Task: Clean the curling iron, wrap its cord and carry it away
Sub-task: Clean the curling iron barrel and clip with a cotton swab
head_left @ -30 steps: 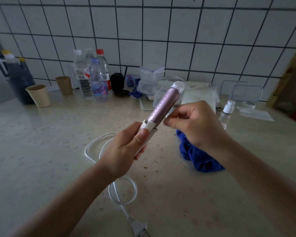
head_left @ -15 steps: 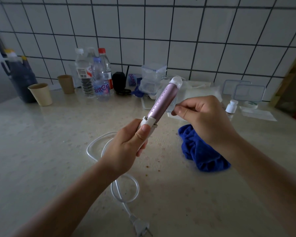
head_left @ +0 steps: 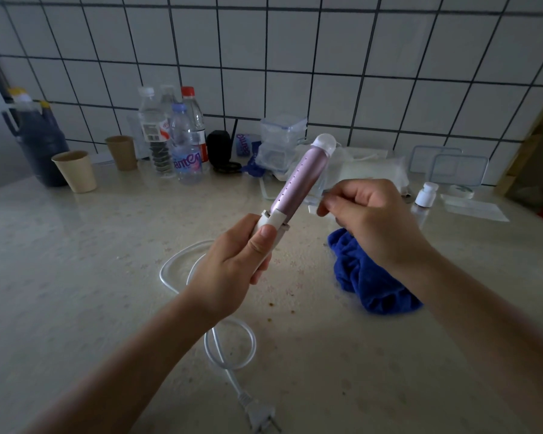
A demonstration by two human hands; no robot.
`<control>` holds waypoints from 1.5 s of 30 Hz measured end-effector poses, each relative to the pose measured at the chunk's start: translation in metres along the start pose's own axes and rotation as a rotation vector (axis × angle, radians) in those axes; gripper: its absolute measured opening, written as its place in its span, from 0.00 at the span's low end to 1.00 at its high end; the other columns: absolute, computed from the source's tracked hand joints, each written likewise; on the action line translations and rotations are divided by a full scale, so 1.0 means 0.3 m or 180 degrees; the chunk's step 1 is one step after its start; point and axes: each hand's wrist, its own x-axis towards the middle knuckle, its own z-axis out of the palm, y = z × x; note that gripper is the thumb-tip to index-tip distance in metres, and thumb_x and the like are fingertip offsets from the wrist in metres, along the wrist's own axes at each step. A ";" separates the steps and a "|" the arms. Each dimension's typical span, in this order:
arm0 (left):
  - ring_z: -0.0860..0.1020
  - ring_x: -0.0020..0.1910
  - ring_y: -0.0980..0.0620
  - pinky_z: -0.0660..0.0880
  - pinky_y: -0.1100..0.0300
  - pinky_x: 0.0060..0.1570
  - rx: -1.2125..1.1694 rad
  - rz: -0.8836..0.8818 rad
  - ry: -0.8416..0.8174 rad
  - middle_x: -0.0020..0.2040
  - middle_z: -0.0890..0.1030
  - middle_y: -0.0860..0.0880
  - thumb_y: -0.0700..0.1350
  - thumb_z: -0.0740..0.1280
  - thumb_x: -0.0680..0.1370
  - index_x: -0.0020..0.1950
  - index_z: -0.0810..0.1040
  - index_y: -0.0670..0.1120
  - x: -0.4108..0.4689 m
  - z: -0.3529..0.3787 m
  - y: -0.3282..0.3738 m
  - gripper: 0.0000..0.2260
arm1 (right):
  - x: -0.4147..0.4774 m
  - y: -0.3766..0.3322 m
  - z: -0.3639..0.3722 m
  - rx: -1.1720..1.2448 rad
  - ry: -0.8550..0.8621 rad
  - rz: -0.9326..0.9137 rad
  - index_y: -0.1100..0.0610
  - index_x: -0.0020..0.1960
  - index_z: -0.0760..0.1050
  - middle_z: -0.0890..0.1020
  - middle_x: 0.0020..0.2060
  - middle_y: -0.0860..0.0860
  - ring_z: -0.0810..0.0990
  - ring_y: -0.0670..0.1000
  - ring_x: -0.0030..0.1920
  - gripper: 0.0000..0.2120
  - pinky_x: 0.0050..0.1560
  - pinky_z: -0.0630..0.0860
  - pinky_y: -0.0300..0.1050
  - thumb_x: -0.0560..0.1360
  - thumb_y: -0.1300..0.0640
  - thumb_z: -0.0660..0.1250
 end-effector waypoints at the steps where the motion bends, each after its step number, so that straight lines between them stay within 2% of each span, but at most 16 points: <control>1: 0.71 0.30 0.50 0.70 0.55 0.32 -0.0033 0.0002 0.0014 0.35 0.74 0.46 0.63 0.57 0.80 0.50 0.74 0.41 0.001 -0.002 0.001 0.24 | -0.002 0.003 0.006 0.0072 -0.0003 -0.0022 0.56 0.41 0.84 0.69 0.24 0.52 0.64 0.54 0.28 0.13 0.28 0.64 0.45 0.82 0.63 0.66; 3: 0.71 0.31 0.50 0.70 0.55 0.31 -0.0081 0.0003 0.0023 0.35 0.74 0.46 0.63 0.57 0.80 0.50 0.74 0.41 0.001 -0.005 0.004 0.24 | -0.002 0.010 0.011 0.0087 0.0038 -0.0081 0.57 0.43 0.84 0.72 0.24 0.51 0.68 0.54 0.27 0.12 0.30 0.69 0.46 0.82 0.63 0.67; 7: 0.71 0.30 0.50 0.69 0.55 0.31 -0.0106 -0.0005 0.0003 0.34 0.74 0.46 0.64 0.57 0.80 0.51 0.73 0.40 0.002 -0.006 0.003 0.25 | 0.010 0.008 0.003 0.0065 0.0142 -0.0102 0.56 0.43 0.85 0.79 0.25 0.50 0.74 0.52 0.28 0.11 0.30 0.71 0.37 0.81 0.63 0.68; 11: 0.72 0.31 0.50 0.70 0.54 0.33 0.0066 0.0010 -0.0070 0.35 0.75 0.47 0.65 0.57 0.79 0.54 0.76 0.39 -0.003 0.004 0.000 0.29 | 0.020 0.008 -0.012 0.0208 0.0206 -0.0051 0.53 0.42 0.86 0.81 0.26 0.51 0.73 0.46 0.25 0.11 0.28 0.68 0.33 0.81 0.62 0.70; 15: 0.71 0.30 0.50 0.70 0.53 0.32 0.0138 0.0061 -0.0030 0.35 0.74 0.45 0.64 0.58 0.79 0.54 0.75 0.38 -0.003 0.007 0.000 0.28 | 0.000 0.009 0.028 -0.0062 -0.0123 -0.0110 0.52 0.40 0.86 0.82 0.26 0.51 0.72 0.46 0.23 0.10 0.27 0.69 0.32 0.79 0.59 0.72; 17: 0.71 0.31 0.50 0.70 0.52 0.31 0.0154 0.0030 0.0010 0.35 0.74 0.46 0.64 0.59 0.79 0.54 0.75 0.39 -0.002 0.004 0.000 0.27 | 0.004 0.011 0.027 -0.0127 -0.0032 -0.0093 0.53 0.40 0.86 0.83 0.26 0.51 0.72 0.48 0.23 0.09 0.27 0.69 0.33 0.79 0.58 0.73; 21: 0.72 0.31 0.51 0.72 0.45 0.32 0.0384 0.0060 0.0032 0.35 0.75 0.50 0.65 0.59 0.79 0.51 0.75 0.47 -0.006 0.003 -0.003 0.21 | 0.026 0.014 -0.024 -0.0162 0.0415 -0.0097 0.54 0.40 0.85 0.83 0.27 0.51 0.69 0.45 0.22 0.09 0.26 0.67 0.35 0.79 0.56 0.72; 23: 0.72 0.31 0.51 0.74 0.40 0.33 0.0508 0.0094 0.0063 0.35 0.75 0.52 0.66 0.58 0.79 0.48 0.74 0.52 -0.006 0.003 -0.004 0.18 | 0.011 0.014 -0.004 -0.0292 0.0358 -0.0158 0.53 0.38 0.84 0.83 0.27 0.50 0.70 0.43 0.22 0.11 0.25 0.68 0.34 0.79 0.56 0.72; 26: 0.73 0.32 0.48 0.74 0.36 0.33 0.0633 0.0122 0.0102 0.35 0.75 0.51 0.66 0.58 0.79 0.47 0.73 0.53 -0.005 -0.003 -0.004 0.17 | -0.018 0.008 0.049 -0.0544 0.0145 -0.0209 0.51 0.36 0.82 0.82 0.26 0.49 0.72 0.45 0.22 0.14 0.25 0.71 0.39 0.80 0.57 0.72; 28: 0.74 0.32 0.45 0.75 0.36 0.34 0.0751 0.0168 0.0132 0.34 0.75 0.50 0.66 0.58 0.80 0.47 0.73 0.54 -0.004 -0.005 0.000 0.16 | -0.013 0.001 0.037 -0.0511 0.0216 -0.0189 0.51 0.37 0.82 0.82 0.27 0.49 0.72 0.44 0.21 0.13 0.25 0.70 0.38 0.80 0.58 0.72; 31: 0.75 0.32 0.44 0.75 0.38 0.33 0.0894 0.0237 0.0135 0.34 0.76 0.47 0.66 0.58 0.80 0.48 0.73 0.54 -0.008 0.001 0.006 0.17 | 0.010 -0.006 -0.023 -0.0422 0.0569 -0.0197 0.54 0.39 0.83 0.81 0.26 0.46 0.69 0.41 0.20 0.13 0.25 0.65 0.29 0.82 0.58 0.69; 34: 0.76 0.32 0.44 0.75 0.38 0.33 0.0917 0.0234 0.0117 0.35 0.77 0.47 0.66 0.57 0.80 0.49 0.73 0.53 -0.011 0.004 0.005 0.17 | 0.001 -0.001 -0.004 -0.0483 0.0291 -0.0175 0.53 0.41 0.83 0.81 0.27 0.45 0.71 0.42 0.23 0.12 0.27 0.70 0.32 0.82 0.57 0.69; 37: 0.76 0.33 0.42 0.75 0.36 0.34 0.0839 0.0171 0.0142 0.35 0.77 0.47 0.66 0.58 0.80 0.49 0.73 0.53 -0.006 -0.004 -0.002 0.17 | -0.025 0.012 0.054 -0.0510 -0.0019 -0.0114 0.52 0.40 0.83 0.82 0.27 0.47 0.72 0.45 0.22 0.11 0.25 0.71 0.37 0.81 0.57 0.71; 40: 0.76 0.33 0.41 0.75 0.37 0.33 0.0839 0.0194 0.0146 0.35 0.77 0.47 0.66 0.58 0.80 0.49 0.73 0.54 -0.005 -0.003 -0.002 0.17 | -0.009 0.009 0.030 -0.0471 0.0270 -0.0129 0.52 0.41 0.83 0.81 0.27 0.46 0.74 0.50 0.25 0.10 0.28 0.74 0.43 0.81 0.59 0.70; 43: 0.75 0.32 0.41 0.75 0.37 0.32 0.0875 0.0249 0.0140 0.35 0.77 0.45 0.67 0.58 0.80 0.48 0.73 0.55 -0.008 0.002 0.001 0.17 | 0.016 0.008 -0.023 -0.0508 0.0629 -0.0120 0.52 0.41 0.84 0.76 0.23 0.45 0.70 0.46 0.25 0.11 0.28 0.70 0.41 0.81 0.57 0.70; 45: 0.75 0.32 0.41 0.74 0.38 0.32 0.0889 0.0263 0.0146 0.34 0.77 0.46 0.67 0.57 0.80 0.48 0.73 0.55 -0.009 0.001 0.000 0.17 | 0.007 0.009 -0.007 -0.0481 0.0500 -0.0156 0.53 0.41 0.84 0.75 0.22 0.44 0.68 0.44 0.23 0.10 0.25 0.67 0.38 0.81 0.57 0.71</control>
